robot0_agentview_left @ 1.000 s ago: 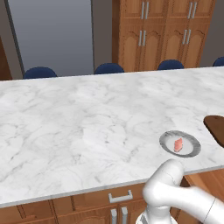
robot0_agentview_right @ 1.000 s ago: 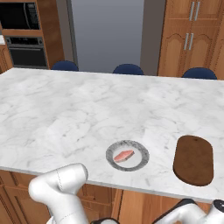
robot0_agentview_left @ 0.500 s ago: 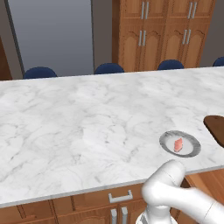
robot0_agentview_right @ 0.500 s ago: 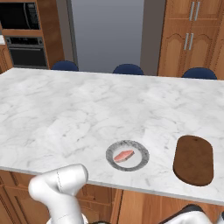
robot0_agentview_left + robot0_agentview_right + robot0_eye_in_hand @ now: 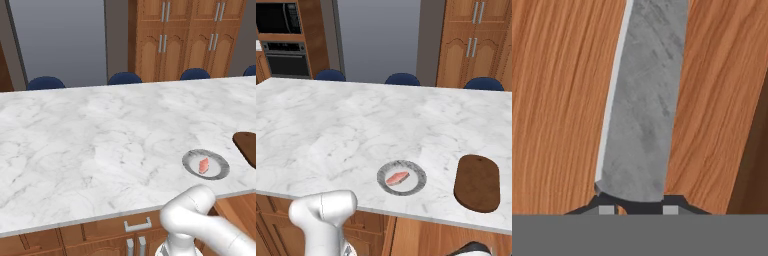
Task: Pick up the knife from the drawer and place it on the cutting board. Then place the meat from the plate to the cutting board.
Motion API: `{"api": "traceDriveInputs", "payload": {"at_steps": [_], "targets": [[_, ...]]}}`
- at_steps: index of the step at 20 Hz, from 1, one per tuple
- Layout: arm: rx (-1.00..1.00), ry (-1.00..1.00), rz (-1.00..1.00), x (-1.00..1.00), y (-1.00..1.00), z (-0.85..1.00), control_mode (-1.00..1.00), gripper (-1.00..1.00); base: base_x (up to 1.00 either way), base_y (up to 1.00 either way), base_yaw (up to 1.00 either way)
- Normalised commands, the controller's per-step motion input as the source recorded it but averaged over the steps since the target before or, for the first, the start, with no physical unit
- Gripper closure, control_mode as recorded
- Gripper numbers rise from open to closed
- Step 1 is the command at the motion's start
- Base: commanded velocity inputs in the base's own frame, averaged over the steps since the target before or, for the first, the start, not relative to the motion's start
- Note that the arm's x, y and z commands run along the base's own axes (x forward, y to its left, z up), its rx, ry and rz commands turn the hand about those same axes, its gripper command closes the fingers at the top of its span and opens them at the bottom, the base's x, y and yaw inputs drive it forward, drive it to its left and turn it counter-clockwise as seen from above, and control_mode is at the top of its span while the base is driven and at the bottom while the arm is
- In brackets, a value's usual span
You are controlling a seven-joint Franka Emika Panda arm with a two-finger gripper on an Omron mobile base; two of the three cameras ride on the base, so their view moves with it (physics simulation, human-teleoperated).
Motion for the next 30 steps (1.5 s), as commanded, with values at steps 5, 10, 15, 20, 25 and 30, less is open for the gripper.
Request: {"api": "traceDriveInputs", "payload": {"at_steps": [5, 10, 15, 20, 25, 30], "targets": [[-0.12, -0.01, 0.0, -0.5, 0.17, 0.48, -1.0, 1.0, 0.0, 0.0, 0.0], [-0.13, 0.0, 0.0, -0.45, 0.37, 0.55, -1.0, 1.0, 0.0, 0.0, 0.0], [-0.16, 0.0, 0.0, -0.22, 0.53, 0.61, -1.0, 1.0, 0.0, 0.0, 0.0], [-0.18, 0.0, 0.0, -0.02, 0.63, 0.69, -1.0, 1.0, 0.0, 0.0, 0.0], [-0.18, 0.0, 0.0, 0.0, 0.69, 0.68, -1.0, 1.0, 0.0, 0.0, 0.0], [-0.18, 0.01, 0.02, 0.0, 0.68, 0.69, -1.0, 1.0, 0.0, 0.0, 0.0]]}}
